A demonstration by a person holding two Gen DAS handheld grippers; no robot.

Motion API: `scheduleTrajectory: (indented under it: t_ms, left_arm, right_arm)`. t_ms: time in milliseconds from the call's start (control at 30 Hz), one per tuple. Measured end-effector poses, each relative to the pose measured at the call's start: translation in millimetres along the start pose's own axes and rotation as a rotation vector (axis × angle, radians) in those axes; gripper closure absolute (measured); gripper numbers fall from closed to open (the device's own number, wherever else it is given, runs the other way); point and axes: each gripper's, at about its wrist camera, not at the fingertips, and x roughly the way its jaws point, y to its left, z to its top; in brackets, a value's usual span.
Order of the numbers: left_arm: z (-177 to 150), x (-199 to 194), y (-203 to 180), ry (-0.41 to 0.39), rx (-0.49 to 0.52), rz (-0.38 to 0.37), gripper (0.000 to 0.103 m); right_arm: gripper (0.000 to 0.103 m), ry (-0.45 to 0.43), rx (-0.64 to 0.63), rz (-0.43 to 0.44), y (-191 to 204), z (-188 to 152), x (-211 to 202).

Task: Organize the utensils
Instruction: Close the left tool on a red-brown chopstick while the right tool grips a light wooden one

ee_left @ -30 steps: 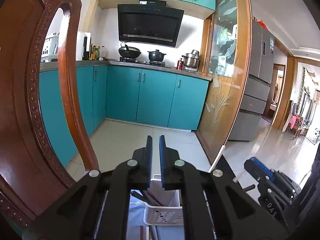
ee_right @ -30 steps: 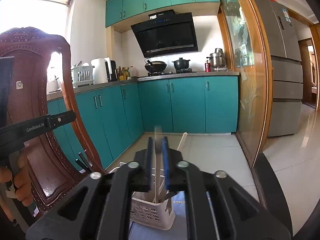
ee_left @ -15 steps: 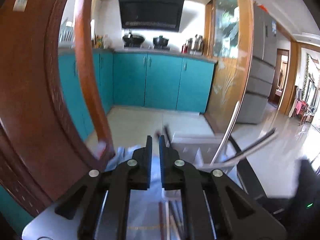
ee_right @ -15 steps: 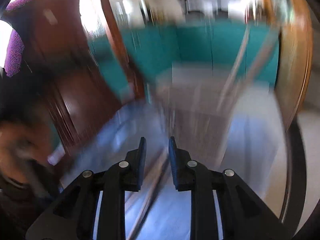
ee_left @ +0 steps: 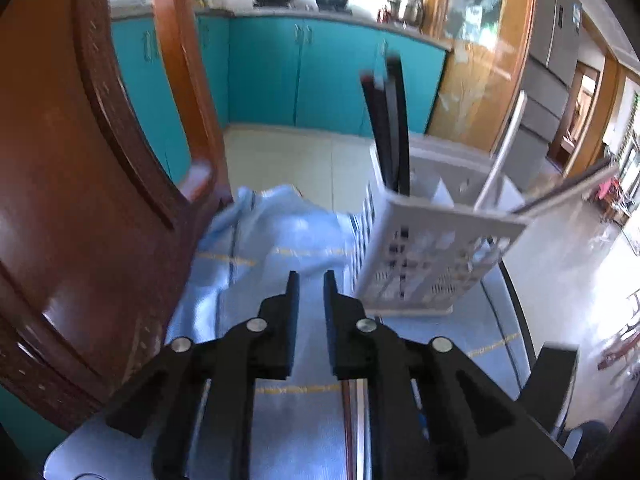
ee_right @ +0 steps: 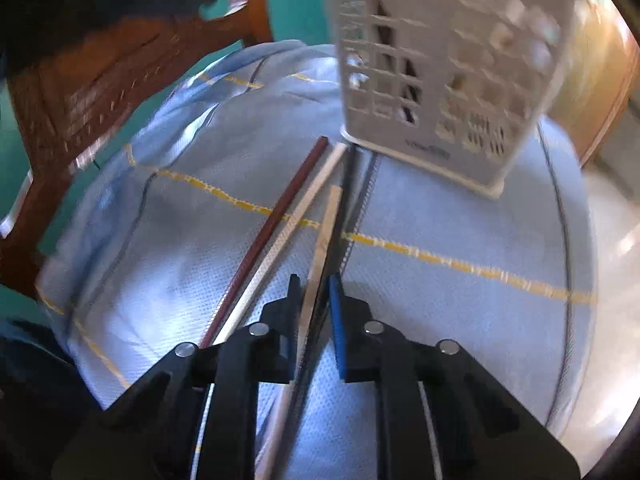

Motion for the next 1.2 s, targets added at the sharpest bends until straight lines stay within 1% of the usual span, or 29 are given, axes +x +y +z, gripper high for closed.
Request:
scheduleTrajectory:
  t_ms: [133, 167, 200, 267, 300, 367, 400, 467, 633, 700, 767, 800, 900, 933, 1000, 1100, 1133, 1167, 1200]
  left_arm:
    - [-15, 20, -2, 0.105, 0.008, -0.014, 0.087]
    - [-21, 25, -2, 0.125, 0.007, -0.015, 0.087]
    - [-26, 30, -2, 0.152, 0.007, -0.018, 0.087]
    - [-35, 39, -4, 0.192, 0.012, -0.017, 0.087]
    - [-36, 44, -6, 0.202, 0.018, -0.013, 0.087]
    - [-40, 51, -10, 0.219, 0.033, -0.002, 0.087]
    - [-41, 53, -11, 0.225, 0.037, 0.001, 0.087]
    - [-43, 59, -14, 0.239, 0.043, 0.001, 0.085]
    - [-53, 73, -23, 0.283, 0.071, 0.002, 0.084]
    - [-56, 77, -25, 0.300, 0.080, 0.003, 0.084]
    - [-59, 83, -28, 0.314, 0.092, 0.009, 0.084]
    - [-59, 83, -28, 0.305, 0.095, 0.010, 0.083]
    - [-59, 85, -29, 0.304, 0.108, 0.016, 0.083]
    - [-59, 86, -30, 0.305, 0.110, 0.013, 0.081]
    - [-62, 89, -31, 0.333, 0.115, 0.005, 0.080]
    - [-67, 87, -38, 0.315, 0.154, 0.022, 0.079]
    - [-68, 86, -38, 0.316, 0.151, 0.018, 0.081]
    - [-68, 85, -37, 0.320, 0.140, 0.002, 0.087]
    - [-69, 83, -38, 0.325, 0.136, -0.006, 0.090]
  right_arm:
    - [0.091, 0.011, 0.177, 0.075, -34, -8, -11]
    - [0.091, 0.005, 0.218, 0.094, -42, -11, -15]
    - [0.096, -0.010, 0.263, 0.118, -52, -14, -21]
    - [0.097, -0.034, 0.299, 0.140, -62, -17, -32]
    - [0.097, -0.048, 0.298, 0.140, -65, -18, -38]
    - [0.097, -0.082, 0.291, 0.114, -68, -19, -46]
    - [0.097, -0.099, 0.263, 0.075, -66, -18, -49]
    - [0.097, -0.099, 0.236, 0.043, -64, -17, -46]
    - [0.096, -0.069, 0.201, -0.060, -66, -17, -34]
    - [0.096, -0.063, 0.191, -0.080, -66, -17, -30]
    - [0.095, -0.060, 0.193, -0.079, -68, -18, -30]
    - [0.095, -0.063, 0.191, -0.080, -67, -18, -29]
    - [0.089, -0.075, 0.166, -0.110, -64, -16, -29]
    - [0.087, -0.077, 0.158, -0.120, -63, -16, -29]
    - [0.085, -0.073, 0.152, -0.128, -62, -16, -26]
    - [0.084, -0.060, 0.152, -0.141, -65, -18, -24]
    - [0.084, -0.057, 0.148, -0.148, -65, -18, -23]
    - [0.084, -0.057, 0.145, -0.153, -65, -19, -22]
    - [0.084, -0.064, 0.140, -0.156, -65, -18, -22]
